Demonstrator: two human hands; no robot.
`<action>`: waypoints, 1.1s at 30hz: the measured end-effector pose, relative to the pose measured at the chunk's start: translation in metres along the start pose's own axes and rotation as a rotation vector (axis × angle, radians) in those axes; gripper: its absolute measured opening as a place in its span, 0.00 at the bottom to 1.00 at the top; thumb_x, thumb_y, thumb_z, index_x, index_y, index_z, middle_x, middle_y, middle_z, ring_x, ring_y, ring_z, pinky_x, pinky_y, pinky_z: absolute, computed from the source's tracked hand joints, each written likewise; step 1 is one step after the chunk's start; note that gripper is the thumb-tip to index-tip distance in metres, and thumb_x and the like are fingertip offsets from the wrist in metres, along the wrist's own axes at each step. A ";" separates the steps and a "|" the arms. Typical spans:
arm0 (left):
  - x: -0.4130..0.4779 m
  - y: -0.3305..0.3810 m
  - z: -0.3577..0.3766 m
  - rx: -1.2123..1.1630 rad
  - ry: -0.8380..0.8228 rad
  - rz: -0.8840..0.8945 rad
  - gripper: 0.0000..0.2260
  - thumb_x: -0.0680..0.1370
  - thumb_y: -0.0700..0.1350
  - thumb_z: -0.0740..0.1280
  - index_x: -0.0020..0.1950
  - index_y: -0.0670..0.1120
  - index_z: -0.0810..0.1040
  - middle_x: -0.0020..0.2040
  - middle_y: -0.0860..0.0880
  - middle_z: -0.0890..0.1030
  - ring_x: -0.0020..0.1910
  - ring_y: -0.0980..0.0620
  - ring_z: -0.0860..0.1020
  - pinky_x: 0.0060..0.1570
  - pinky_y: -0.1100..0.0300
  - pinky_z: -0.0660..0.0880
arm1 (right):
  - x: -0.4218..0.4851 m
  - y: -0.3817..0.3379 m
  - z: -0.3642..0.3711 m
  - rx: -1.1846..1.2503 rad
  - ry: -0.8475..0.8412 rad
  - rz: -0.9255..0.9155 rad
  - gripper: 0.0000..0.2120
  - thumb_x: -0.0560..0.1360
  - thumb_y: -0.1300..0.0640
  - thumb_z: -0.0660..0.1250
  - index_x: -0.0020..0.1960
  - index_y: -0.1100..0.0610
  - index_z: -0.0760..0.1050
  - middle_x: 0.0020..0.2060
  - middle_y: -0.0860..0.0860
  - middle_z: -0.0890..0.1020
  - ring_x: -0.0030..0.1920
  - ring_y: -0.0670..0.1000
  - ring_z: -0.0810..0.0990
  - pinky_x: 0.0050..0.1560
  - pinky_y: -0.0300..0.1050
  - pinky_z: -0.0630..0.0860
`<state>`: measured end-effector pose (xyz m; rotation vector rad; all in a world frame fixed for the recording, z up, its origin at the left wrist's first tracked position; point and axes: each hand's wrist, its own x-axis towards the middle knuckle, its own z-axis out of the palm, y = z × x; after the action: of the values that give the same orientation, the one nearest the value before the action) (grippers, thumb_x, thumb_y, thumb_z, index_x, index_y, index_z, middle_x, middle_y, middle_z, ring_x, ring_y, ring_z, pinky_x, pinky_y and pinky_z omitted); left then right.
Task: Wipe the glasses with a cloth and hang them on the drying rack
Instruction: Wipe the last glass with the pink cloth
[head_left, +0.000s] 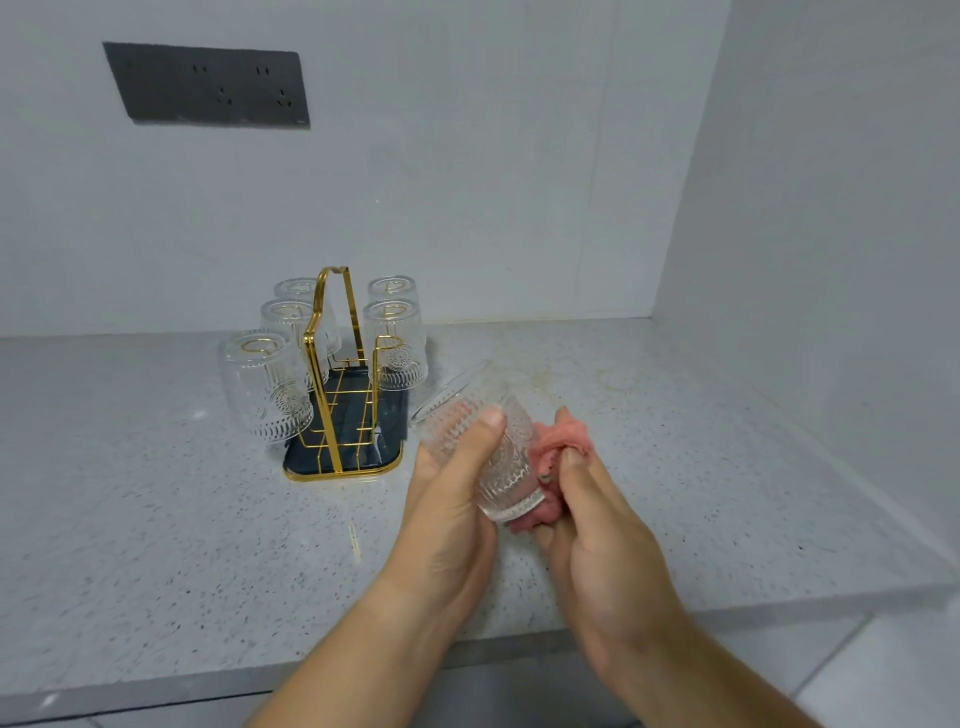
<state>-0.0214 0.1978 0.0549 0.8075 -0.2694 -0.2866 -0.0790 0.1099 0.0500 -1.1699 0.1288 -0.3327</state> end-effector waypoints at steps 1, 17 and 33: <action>-0.002 -0.001 0.001 0.007 -0.008 0.011 0.24 0.74 0.48 0.75 0.66 0.39 0.77 0.53 0.39 0.85 0.51 0.40 0.84 0.47 0.49 0.80 | 0.004 -0.005 0.000 0.026 0.017 0.009 0.19 0.85 0.52 0.56 0.49 0.43 0.86 0.48 0.48 0.89 0.52 0.50 0.87 0.61 0.51 0.78; 0.009 0.004 -0.001 0.097 0.135 0.093 0.32 0.71 0.48 0.78 0.73 0.47 0.71 0.66 0.38 0.82 0.63 0.37 0.82 0.62 0.36 0.79 | 0.003 0.019 0.007 0.474 -0.022 0.160 0.22 0.84 0.51 0.57 0.71 0.63 0.73 0.67 0.60 0.81 0.70 0.56 0.78 0.78 0.58 0.64; 0.003 -0.003 -0.003 0.159 0.123 0.109 0.29 0.69 0.44 0.75 0.68 0.43 0.72 0.52 0.46 0.86 0.49 0.51 0.86 0.44 0.60 0.83 | 0.013 0.022 0.001 0.440 0.040 0.253 0.24 0.86 0.49 0.52 0.74 0.65 0.69 0.66 0.65 0.80 0.70 0.66 0.76 0.75 0.59 0.69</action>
<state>-0.0181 0.1964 0.0514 0.9599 -0.2216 -0.1133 -0.0627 0.1142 0.0311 -0.7020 0.2240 -0.1491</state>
